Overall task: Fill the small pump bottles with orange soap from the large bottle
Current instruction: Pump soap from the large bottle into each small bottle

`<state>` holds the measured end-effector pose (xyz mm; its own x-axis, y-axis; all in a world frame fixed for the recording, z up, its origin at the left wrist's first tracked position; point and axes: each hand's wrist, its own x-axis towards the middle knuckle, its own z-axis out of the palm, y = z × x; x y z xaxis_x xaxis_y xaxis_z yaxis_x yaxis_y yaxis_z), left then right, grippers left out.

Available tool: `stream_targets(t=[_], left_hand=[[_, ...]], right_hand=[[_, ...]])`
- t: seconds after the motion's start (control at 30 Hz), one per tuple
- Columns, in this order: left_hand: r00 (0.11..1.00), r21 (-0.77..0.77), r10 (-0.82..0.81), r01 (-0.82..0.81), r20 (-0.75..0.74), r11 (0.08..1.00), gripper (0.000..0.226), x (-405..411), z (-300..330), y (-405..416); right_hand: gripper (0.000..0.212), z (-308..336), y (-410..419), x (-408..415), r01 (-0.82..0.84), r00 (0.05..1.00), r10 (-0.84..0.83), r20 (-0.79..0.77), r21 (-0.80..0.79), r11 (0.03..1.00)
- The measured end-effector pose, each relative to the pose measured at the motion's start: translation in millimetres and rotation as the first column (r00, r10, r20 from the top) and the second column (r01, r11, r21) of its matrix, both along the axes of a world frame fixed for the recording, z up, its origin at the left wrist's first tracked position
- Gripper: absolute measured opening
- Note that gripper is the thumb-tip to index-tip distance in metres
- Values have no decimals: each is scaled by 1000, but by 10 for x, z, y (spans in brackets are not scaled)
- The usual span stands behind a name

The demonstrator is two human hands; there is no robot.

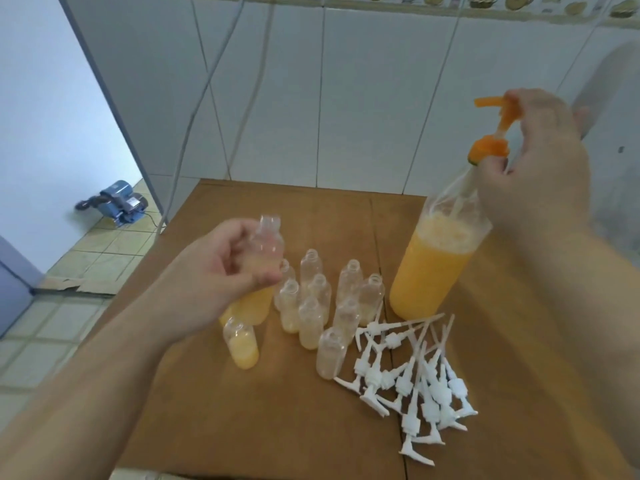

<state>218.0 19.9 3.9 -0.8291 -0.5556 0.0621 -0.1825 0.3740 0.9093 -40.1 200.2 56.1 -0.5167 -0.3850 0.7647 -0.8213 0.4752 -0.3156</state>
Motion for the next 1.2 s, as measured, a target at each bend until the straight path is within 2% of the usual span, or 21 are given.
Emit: stream_targets(t=[0.07,0.3,0.47,0.7,0.83,0.9,0.97,1.03,1.07,1.13,1.2], left_hand=[[993,-44,84,-81,77,996,46,108,-214,140],[936,-238,171,-98,309,966,40,115,-936,456],[919,-337,205,-85,338,938,45,75,-1057,452],[947,-443,195,-66,254,894,50,98,-1080,518],[977,-622,180,-70,115,780,50,86,-1003,605],[992,-675,117,-63,36,736,53,22,-1008,709],[996,-566,70,-29,51,824,62,-53,-1049,898],[990,-320,132,-110,48,941,73,-117,-1181,1090],[981,-206,177,-159,74,966,76,-152,-1254,1155],[964,-68,248,-242,98,968,78,-243,-1363,1218],[949,2,293,-295,114,955,79,-328,-1435,1214]], right_hand=[[52,-12,-3,10,-5,1000,5,2,-13,1000],[53,-40,1,5,-10,1000,10,-11,-32,999],[53,-36,9,3,-11,1000,11,-3,-25,1000],[51,-30,1,-19,-8,1000,8,11,-23,1000],[49,-32,-2,-25,-12,1000,12,8,-12,1000],[49,-33,-9,-30,-12,1000,12,5,-8,1000],[50,-31,-16,-34,-9,1000,9,1,-6,1000],[50,-37,-17,-33,-6,1000,6,-10,-9,1000],[50,-44,-16,-33,-5,1000,5,-16,-10,1000],[51,-54,-14,-38,-7,1000,6,-26,-7,1000],[51,-53,-11,-48,-7,1000,7,-23,-4,1000]])
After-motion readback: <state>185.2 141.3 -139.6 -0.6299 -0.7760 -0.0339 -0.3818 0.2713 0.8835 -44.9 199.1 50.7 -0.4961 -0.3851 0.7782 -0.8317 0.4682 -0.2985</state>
